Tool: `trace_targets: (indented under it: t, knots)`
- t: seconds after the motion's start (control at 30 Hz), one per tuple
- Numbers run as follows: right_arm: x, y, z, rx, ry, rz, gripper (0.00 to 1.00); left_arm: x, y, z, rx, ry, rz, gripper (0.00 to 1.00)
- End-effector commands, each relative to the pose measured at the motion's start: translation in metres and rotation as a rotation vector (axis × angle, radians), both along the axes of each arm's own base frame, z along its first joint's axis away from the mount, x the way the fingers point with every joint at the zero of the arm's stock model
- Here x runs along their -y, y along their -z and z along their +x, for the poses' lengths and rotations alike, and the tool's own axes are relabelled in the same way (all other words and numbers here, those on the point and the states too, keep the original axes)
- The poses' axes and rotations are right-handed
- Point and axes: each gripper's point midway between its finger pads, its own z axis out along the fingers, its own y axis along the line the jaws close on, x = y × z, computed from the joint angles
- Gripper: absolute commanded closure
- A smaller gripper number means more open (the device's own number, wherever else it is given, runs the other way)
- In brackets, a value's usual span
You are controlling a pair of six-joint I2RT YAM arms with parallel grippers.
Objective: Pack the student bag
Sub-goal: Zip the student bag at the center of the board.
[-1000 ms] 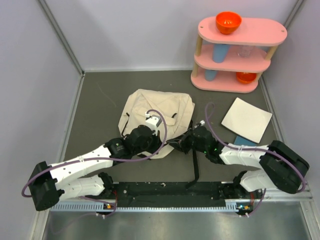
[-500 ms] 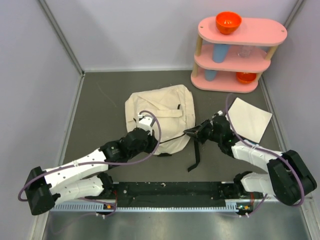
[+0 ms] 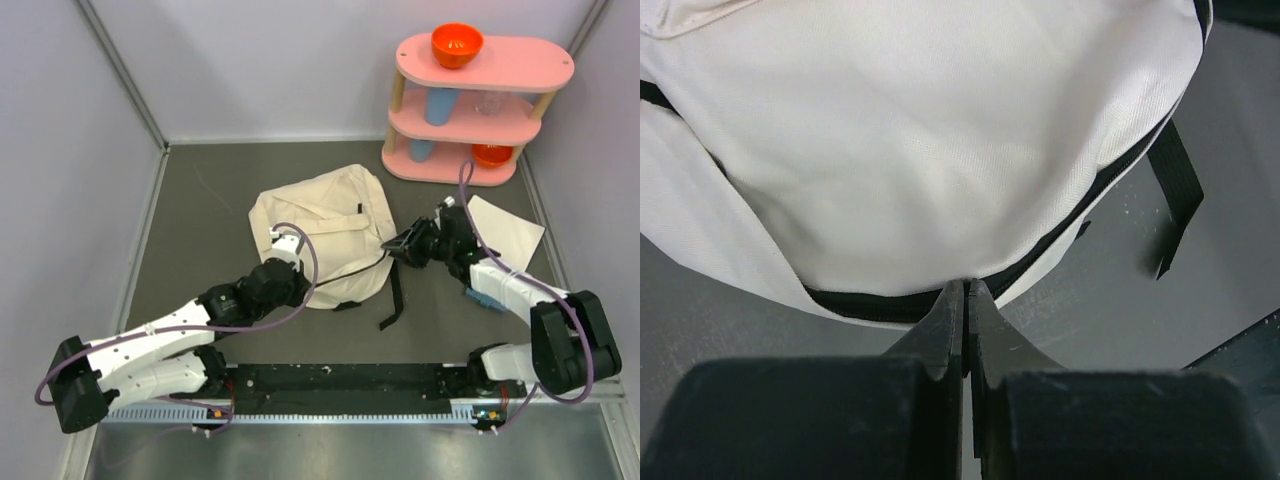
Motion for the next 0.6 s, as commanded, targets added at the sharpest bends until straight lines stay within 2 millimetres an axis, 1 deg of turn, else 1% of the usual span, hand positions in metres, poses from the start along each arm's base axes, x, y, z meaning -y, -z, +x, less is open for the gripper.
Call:
trace_targets:
  t: [0.0,0.03,0.07,0.1,0.13,0.17,0.2,0.27,0.3,0.37,0.4,0.43,0.47,0.5,0.53,0.57]
  knots:
    - [0.017,-0.023,0.016,0.090,-0.032,-0.118,0.55,0.013,-0.003,-0.005,-0.002,0.093,-0.011,1.00]
    - [0.017,-0.024,0.008,0.084,-0.039,-0.112,0.43,0.021,-0.005,-0.008,-0.013,0.130,-0.027,1.00]
    - [0.014,-0.038,-0.002,0.108,-0.034,-0.080,0.39,0.028,-0.009,-0.006,-0.017,0.145,-0.026,1.00]
    - [0.016,-0.030,-0.016,0.090,-0.026,-0.079,0.37,0.032,-0.011,-0.006,-0.024,0.151,-0.030,1.00]
    - [0.018,-0.027,-0.027,0.063,-0.015,-0.078,0.30,0.035,-0.011,-0.005,-0.031,0.160,-0.030,1.00]
    - [0.016,-0.030,-0.035,0.048,0.010,-0.048,0.27,0.041,-0.015,-0.006,-0.034,0.177,-0.042,1.00]
    - [0.009,-0.034,-0.051,0.075,-0.006,-0.025,0.26,0.044,-0.015,-0.005,-0.036,0.185,-0.044,1.00]
    - [-0.003,-0.038,-0.067,0.033,0.002,0.035,0.25,0.047,-0.016,-0.005,-0.033,0.194,-0.051,1.00]
    - [-0.016,-0.036,-0.081,0.016,-0.029,0.051,0.25,0.048,-0.019,-0.004,-0.028,0.194,-0.057,1.00]
    - [-0.028,-0.041,-0.088,-0.025,0.003,0.107,0.25,0.046,-0.019,-0.004,-0.021,0.194,-0.054,1.00]
    - [-0.030,-0.038,-0.085,-0.016,0.046,0.107,0.25,0.045,-0.019,-0.004,-0.018,0.194,-0.053,1.00]
    - [-0.043,-0.041,-0.093,-0.006,0.031,0.136,0.25,0.045,-0.020,-0.004,-0.013,0.193,-0.052,1.00]
    - [-0.050,-0.045,-0.093,-0.024,0.062,0.184,0.25,0.043,-0.018,-0.005,-0.012,0.193,-0.049,1.00]
    - [-0.054,-0.046,-0.087,-0.008,0.094,0.200,0.25,0.042,-0.018,-0.005,-0.012,0.193,-0.049,1.00]
    - [-0.062,-0.038,-0.089,-0.035,0.087,0.195,0.25,0.042,-0.017,-0.006,-0.013,0.194,-0.050,1.00]
    - [-0.071,-0.046,-0.084,-0.023,0.088,0.239,0.25,0.041,-0.016,-0.007,-0.011,0.196,-0.048,1.00]
